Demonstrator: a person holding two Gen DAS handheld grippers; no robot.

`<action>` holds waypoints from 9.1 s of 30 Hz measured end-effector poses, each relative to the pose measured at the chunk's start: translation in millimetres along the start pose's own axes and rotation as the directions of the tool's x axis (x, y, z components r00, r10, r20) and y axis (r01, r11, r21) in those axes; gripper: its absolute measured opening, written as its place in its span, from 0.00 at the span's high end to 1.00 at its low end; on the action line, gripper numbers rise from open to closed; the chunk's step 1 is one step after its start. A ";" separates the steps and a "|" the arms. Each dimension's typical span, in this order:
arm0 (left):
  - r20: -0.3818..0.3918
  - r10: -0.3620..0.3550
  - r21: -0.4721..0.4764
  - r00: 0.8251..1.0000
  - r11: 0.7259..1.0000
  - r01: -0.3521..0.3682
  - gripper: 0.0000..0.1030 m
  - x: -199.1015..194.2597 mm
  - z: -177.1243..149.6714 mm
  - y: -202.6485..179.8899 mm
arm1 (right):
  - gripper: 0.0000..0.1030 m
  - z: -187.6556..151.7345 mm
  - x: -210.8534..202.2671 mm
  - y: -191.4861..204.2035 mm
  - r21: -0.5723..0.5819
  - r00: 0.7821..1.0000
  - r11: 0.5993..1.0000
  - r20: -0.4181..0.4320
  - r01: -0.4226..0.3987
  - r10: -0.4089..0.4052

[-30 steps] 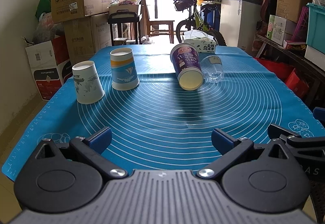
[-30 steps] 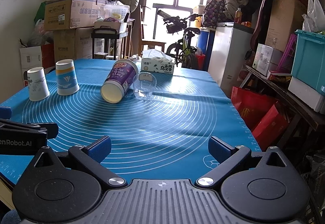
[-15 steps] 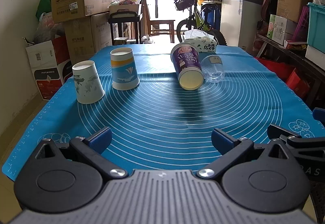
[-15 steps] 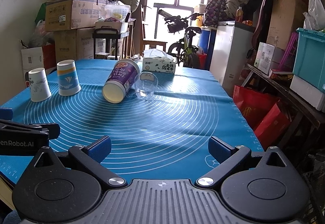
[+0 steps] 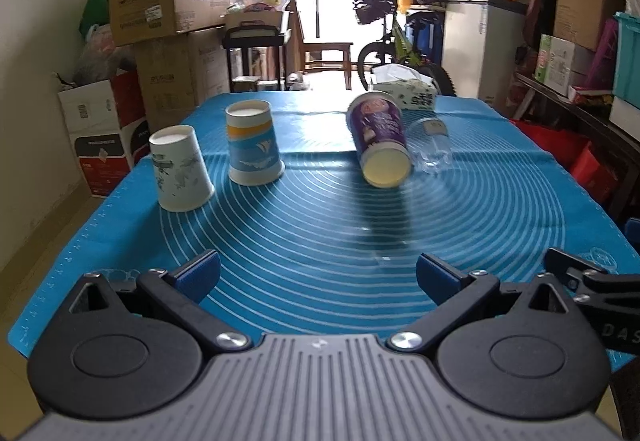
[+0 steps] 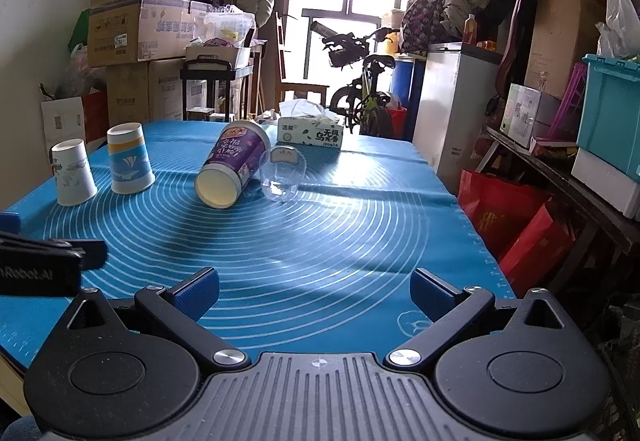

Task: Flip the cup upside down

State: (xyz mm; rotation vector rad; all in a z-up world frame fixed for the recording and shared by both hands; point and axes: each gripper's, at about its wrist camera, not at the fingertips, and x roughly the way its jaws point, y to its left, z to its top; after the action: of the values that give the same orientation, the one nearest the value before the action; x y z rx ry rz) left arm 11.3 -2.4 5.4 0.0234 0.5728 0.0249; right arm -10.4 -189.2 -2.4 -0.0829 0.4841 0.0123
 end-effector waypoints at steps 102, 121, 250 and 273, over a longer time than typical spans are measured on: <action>-0.081 -0.203 -0.055 0.976 0.979 0.198 0.14 43.5 14.5 2.4 | 0.00 29.1 30.3 3.3 -0.104 0.995 0.989 -0.025 -0.103 0.101; -0.030 -0.152 -0.039 0.988 0.988 0.151 0.14 35.7 14.9 13.8 | 0.00 33.9 32.0 10.0 -0.153 0.993 0.982 -0.033 -0.115 0.111; 0.053 -0.005 -0.076 0.999 0.997 0.010 0.05 0.5 -10.5 41.8 | 0.00 29.1 -13.8 0.6 -0.067 0.963 0.964 0.067 -0.258 0.262; 0.074 -0.019 -0.058 0.997 0.998 0.023 0.05 -13.7 -20.9 51.1 | 0.02 9.5 -31.0 18.0 -0.054 0.962 0.963 0.063 -0.262 0.266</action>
State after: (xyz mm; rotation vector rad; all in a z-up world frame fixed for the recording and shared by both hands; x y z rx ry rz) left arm -12.4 48.6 -3.3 -0.0386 0.4982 0.0201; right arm -34.0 -170.3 19.0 -0.0618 0.4218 0.2877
